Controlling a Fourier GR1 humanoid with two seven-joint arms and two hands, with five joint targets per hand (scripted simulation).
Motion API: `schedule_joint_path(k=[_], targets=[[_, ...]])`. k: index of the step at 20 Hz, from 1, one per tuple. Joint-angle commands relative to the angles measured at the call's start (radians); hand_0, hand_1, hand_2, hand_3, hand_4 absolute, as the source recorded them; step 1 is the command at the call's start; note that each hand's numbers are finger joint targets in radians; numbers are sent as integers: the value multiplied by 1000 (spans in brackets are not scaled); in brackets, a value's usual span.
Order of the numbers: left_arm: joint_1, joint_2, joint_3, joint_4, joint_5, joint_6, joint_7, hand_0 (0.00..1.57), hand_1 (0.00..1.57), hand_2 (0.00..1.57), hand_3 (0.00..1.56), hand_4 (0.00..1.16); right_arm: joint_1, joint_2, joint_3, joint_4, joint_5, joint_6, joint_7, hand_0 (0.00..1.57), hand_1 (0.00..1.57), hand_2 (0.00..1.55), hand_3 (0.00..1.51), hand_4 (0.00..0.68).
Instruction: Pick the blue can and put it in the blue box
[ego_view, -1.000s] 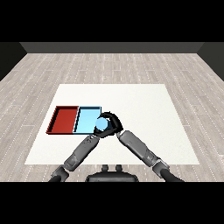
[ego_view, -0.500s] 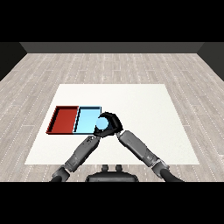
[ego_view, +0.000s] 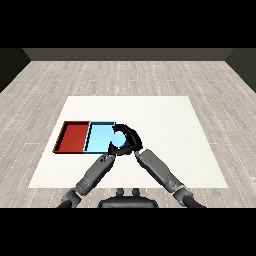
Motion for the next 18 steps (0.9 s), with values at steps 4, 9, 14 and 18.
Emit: schedule_joint_path(k=[4, 9, 14, 18], targets=[[71, -6, 23, -10, -42, -24, -37, 1571, 1571, 1546, 1477, 1138, 8, 8, -50, 41, 8, 71, -36, 0, 0, 0, 0, 0], [-41, -9, 11, 41, -23, 17, 9, 1571, 1571, 1571, 1503, 1137, 76, 8, -94, -63, 35, 72, 67, 0, 0, 0, 0, 0], [-56, -9, 33, 57, -53, 42, 7, 1571, 1571, 1571, 1508, 1133, 95, 8, -107, -157, 72, 81, 106, 0, 0, 0, 0, 0], [-10, -9, 16, -22, -85, 60, 30, 1571, 1571, 1571, 1503, 1128, 183, -26, -176, -219, 47, 137, 92, 0, 0, 0, 0, 0]])
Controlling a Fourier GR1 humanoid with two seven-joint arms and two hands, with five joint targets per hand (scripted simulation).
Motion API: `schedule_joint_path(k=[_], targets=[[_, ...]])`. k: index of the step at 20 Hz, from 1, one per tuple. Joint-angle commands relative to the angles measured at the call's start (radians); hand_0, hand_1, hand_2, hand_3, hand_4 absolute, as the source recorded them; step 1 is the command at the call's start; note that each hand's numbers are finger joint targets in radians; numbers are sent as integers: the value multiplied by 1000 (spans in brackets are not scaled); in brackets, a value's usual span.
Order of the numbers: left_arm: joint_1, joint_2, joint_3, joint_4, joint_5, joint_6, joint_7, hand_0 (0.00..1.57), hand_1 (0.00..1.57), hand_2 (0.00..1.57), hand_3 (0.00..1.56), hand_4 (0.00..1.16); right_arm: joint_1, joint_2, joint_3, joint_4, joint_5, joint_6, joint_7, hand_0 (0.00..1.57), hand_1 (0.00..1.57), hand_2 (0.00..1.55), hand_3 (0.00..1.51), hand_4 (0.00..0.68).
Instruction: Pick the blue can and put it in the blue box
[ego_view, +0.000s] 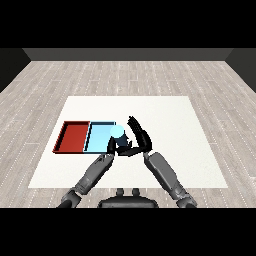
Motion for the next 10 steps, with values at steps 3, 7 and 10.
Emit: schedule_joint_path(k=[3, 7, 10], targets=[[11, -9, 52, 51, -24, -32, -50, 1571, 1571, 1571, 1493, 1125, 219, -44, 22, -235, 47, -4, -6, 0, 0, 0, 0, 0], [-31, -9, 54, 51, -67, 7, 16, 1571, 1571, 1571, 1491, 1127, 198, -88, -128, -261, -28, 48, 22, 0, 0, 0, 0, 0], [16, 51, 58, -31, -92, 6, 69, 1571, 1571, 1571, 1489, 1121, 287, -100, -163, -360, -60, 38, 5, 0, 0, 0, 0, 0]])
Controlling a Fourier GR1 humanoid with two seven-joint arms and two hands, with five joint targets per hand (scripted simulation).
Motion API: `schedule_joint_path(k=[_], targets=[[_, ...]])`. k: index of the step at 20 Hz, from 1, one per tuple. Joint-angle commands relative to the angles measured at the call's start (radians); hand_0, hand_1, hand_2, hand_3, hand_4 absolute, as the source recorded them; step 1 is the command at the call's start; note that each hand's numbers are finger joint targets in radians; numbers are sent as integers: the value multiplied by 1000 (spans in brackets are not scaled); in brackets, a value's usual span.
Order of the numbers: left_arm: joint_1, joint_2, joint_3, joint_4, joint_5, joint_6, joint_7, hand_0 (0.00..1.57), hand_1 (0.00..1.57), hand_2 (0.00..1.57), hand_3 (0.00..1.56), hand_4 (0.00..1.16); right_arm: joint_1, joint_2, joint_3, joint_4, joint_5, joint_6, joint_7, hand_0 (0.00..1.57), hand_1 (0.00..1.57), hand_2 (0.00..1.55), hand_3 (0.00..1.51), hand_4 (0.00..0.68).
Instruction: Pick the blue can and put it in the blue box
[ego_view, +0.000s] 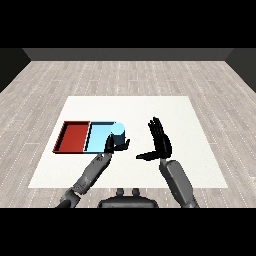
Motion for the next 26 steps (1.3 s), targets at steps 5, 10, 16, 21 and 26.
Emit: schedule_joint_path(k=[5, 10, 16, 21, 26], targets=[[-60, 78, 113, 117, -21, -38, 11, 1571, 1571, 1571, 1501, 1132, 108, -90, -186, -117, -85, 40, 4, 0, 0, 0, 0, 0], [-81, 182, 198, 192, 1, -39, 116, 1571, 1571, 1571, 1496, 1120, 143, -116, -229, -120, -95, 54, 10, 0, 0, 0, 0, 0], [-190, 257, 284, 453, 1, -91, 145, 1571, 1571, 1571, 1517, 1068, 183, -74, -199, -87, -45, 52, -45, 0, 0, 0, 0, 0], [-307, 255, 279, 671, -59, -66, 189, 1571, 1571, 1571, 1444, 1033, 122, -55, -246, 49, -50, 56, -81, 0, 0, 0, 0, 0], [-343, 169, 241, 790, -116, -17, 263, 1571, 1571, 1502, 1378, 987, 2, -48, -282, 142, -69, 47, -41, 0, 0, 0, 0, 0]])
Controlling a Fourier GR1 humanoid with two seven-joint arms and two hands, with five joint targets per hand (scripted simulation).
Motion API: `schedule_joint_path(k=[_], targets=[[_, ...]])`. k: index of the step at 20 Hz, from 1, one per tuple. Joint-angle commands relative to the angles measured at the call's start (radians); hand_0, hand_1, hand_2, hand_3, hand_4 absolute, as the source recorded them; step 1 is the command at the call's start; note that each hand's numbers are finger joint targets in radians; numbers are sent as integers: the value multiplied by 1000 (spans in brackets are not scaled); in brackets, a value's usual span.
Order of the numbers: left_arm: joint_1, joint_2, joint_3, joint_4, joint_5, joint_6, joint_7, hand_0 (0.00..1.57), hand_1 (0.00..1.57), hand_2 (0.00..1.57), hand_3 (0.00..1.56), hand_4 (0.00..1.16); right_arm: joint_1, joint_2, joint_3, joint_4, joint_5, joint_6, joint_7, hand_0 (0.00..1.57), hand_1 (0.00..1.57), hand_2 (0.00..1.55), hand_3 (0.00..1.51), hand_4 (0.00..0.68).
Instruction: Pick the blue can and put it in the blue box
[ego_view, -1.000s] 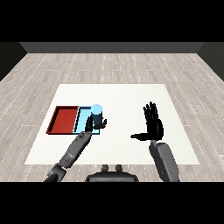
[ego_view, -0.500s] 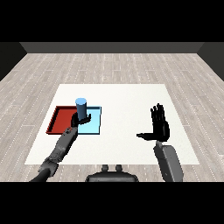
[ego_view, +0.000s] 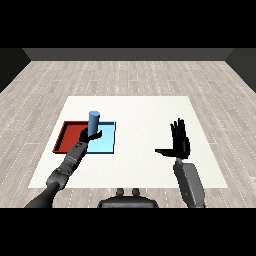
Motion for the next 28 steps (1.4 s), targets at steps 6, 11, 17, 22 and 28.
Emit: schedule_joint_path(k=[6, 11, 17, 22, 28], targets=[[-24, -71, -30, 200, -71, -11, 43, 1482, 1482, 1409, 881, 869, -29, -8, -57, 83, -27, 33, -15, 0, 0, 0, 0, 0], [-23, -61, 9, 224, -39, -91, 123, 1571, 1571, 1480, 0, 699, 23, 15, -22, 66, 1, 43, -47, 0, 0, 0, 0, 0], [-48, -98, -41, 238, -107, -21, 172, 0, 0, 0, 0, 0, -1, 44, -12, 80, 9, 45, -65, 0, 0, 0, 0, 0], [-11, 1, 5, 190, -77, 68, 47, 0, 0, 0, 0, 0, 57, 56, -14, 50, -5, 65, -83, 0, 0, 0, 0, 0], [11, -52, 134, -49, 38, 262, -276, 0, 0, 0, 0, 0, -5, 16, -45, 31, -32, 67, -18, 0, 0, 0, 0, 0]])
